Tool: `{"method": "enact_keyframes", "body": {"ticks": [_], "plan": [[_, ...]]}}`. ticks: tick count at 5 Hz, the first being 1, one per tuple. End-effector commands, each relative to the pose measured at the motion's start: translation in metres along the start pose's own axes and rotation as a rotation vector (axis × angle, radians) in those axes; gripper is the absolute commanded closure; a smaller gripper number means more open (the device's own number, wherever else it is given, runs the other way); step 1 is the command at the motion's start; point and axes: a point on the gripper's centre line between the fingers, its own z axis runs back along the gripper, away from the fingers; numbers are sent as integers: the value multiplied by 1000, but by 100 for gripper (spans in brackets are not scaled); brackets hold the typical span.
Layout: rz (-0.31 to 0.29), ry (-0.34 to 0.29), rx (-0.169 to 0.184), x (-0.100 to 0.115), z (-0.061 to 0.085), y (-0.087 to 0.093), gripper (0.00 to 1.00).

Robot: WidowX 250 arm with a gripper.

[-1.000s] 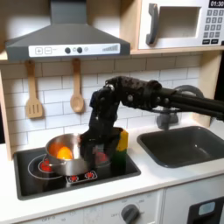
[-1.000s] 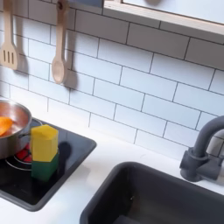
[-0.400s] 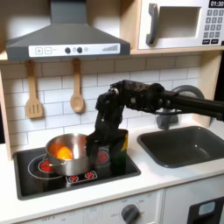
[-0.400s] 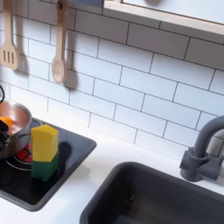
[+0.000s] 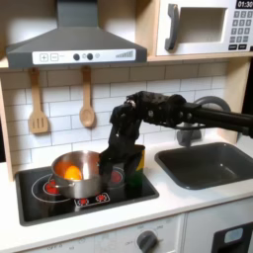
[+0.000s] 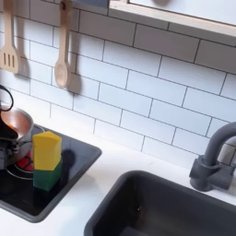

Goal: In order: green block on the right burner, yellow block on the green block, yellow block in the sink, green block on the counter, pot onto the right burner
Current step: 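Take the yellow block off the green block and put it in the sink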

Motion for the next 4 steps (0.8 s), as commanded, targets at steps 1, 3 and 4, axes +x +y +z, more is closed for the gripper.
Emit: {"method": "enact_keyframes", "body": {"ticks": [1,3,4], "plan": [[38,-15,6,25,-6,-2,0],[74,-26,8,38,-6,0,0],[83,-12,-5,35,-6,-5,0]]}}
